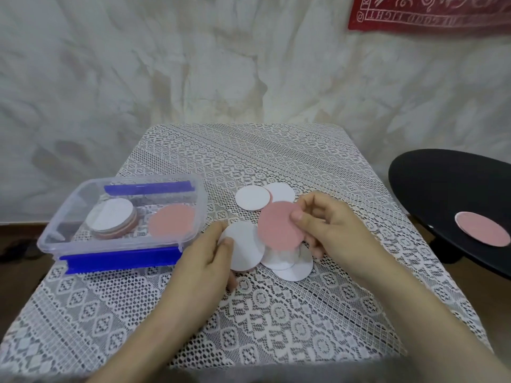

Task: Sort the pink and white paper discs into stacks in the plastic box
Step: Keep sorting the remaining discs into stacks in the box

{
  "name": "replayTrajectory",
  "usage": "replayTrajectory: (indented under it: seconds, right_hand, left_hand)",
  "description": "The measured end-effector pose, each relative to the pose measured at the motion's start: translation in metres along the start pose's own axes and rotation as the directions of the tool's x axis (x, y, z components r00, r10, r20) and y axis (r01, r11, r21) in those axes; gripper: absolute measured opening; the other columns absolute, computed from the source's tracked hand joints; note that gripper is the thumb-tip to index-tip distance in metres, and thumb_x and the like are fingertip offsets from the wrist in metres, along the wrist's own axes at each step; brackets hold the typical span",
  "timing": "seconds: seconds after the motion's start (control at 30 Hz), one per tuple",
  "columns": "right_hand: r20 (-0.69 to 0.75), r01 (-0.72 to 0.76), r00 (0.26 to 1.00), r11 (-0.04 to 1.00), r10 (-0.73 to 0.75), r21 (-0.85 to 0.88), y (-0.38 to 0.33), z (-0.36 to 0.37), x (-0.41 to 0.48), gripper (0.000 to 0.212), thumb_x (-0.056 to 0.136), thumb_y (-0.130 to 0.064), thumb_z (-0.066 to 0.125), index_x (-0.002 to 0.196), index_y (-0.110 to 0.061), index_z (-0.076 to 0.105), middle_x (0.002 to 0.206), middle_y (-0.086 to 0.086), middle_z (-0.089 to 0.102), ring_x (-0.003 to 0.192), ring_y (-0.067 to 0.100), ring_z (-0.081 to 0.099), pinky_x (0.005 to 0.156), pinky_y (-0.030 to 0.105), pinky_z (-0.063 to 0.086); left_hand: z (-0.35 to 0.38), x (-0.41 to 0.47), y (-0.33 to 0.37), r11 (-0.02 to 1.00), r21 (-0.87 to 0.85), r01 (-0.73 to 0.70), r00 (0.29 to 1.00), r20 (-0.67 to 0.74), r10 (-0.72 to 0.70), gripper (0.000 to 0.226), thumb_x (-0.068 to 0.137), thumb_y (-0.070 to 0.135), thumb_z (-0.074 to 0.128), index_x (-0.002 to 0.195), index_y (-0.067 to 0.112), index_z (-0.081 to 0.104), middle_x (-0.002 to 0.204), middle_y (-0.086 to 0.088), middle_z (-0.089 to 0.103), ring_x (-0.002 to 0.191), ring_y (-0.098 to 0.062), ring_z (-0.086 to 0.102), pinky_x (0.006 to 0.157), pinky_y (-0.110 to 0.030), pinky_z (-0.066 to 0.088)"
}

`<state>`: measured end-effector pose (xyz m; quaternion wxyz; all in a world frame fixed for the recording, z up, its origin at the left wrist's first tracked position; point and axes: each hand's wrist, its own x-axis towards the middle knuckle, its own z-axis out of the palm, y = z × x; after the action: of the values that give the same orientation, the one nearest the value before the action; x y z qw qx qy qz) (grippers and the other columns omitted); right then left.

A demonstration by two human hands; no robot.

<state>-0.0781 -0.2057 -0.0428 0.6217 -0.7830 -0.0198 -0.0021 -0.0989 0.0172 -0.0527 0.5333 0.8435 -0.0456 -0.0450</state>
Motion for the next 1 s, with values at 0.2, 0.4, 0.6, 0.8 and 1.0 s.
replayTrajectory:
  seconds: [0.2, 0.4, 0.6, 0.8, 1.0]
  right_hand:
    - [0.160, -0.033, 0.987, 0.999, 0.036, -0.021, 0.002, 0.037, -0.019, 0.010, 0.097, -0.018, 0.066, 0.102, -0.025, 0.061, 0.082, 0.002, 0.060, 0.055, 0.017, 0.057, 0.048, 0.026, 0.048]
    - [0.167, 0.135, 0.983, 0.923, -0.078, -0.361, 0.002, 0.036, -0.028, 0.016, 0.092, -0.036, 0.069, 0.087, -0.029, 0.055, 0.067, -0.013, 0.054, 0.052, 0.000, 0.044, 0.055, 0.021, 0.038]
    - [0.266, 0.212, 0.961, 0.806, -0.070, -0.552, 0.000, 0.039, -0.034, 0.011, 0.094, -0.043, 0.063, 0.093, -0.034, 0.056, 0.069, -0.012, 0.061, 0.062, 0.002, 0.054, 0.056, 0.022, 0.039]
    - [0.218, 0.282, 0.957, 0.789, -0.191, -0.545, -0.004, 0.043, -0.033, 0.019, 0.101, -0.050, 0.050, 0.096, -0.033, 0.057, 0.068, -0.012, 0.063, 0.065, 0.008, 0.060, 0.056, 0.025, 0.043]
    - [0.303, 0.340, 0.937, 0.641, -0.172, -0.688, -0.005, 0.042, -0.033, 0.017, 0.104, -0.046, 0.044, 0.099, -0.030, 0.050, 0.075, -0.011, 0.061, 0.071, 0.009, 0.057, 0.066, 0.033, 0.048]
  left_hand:
    - [-0.001, -0.013, 0.004, 0.990, -0.023, -0.138, 0.984, 0.114, 0.140, 0.015, 0.104, 0.037, 0.044, 0.106, 0.036, 0.059, 0.084, 0.015, 0.069, 0.068, -0.002, 0.064, 0.059, -0.024, 0.052]
    - [-0.010, -0.017, -0.002, 0.918, 0.294, -0.265, 0.963, 0.041, 0.265, 0.011, 0.100, 0.045, 0.044, 0.104, 0.038, 0.053, 0.087, 0.014, 0.067, 0.080, -0.005, 0.062, 0.071, -0.039, 0.052]
    - [-0.014, -0.017, -0.008, 0.869, 0.425, -0.255, 0.966, 0.062, 0.253, 0.011, 0.098, 0.048, 0.049, 0.106, 0.041, 0.050, 0.087, 0.017, 0.067, 0.079, -0.002, 0.061, 0.072, -0.037, 0.053]
    - [-0.012, -0.017, -0.005, 0.883, 0.353, -0.309, 0.950, 0.075, 0.302, 0.013, 0.101, 0.041, 0.045, 0.110, 0.049, 0.044, 0.089, 0.022, 0.066, 0.080, 0.001, 0.061, 0.070, -0.035, 0.053]
    - [-0.010, -0.013, -0.011, 0.847, 0.404, -0.346, 0.936, 0.092, 0.338, 0.015, 0.102, 0.036, 0.046, 0.102, 0.050, 0.045, 0.084, 0.023, 0.062, 0.078, 0.000, 0.059, 0.065, -0.027, 0.048]
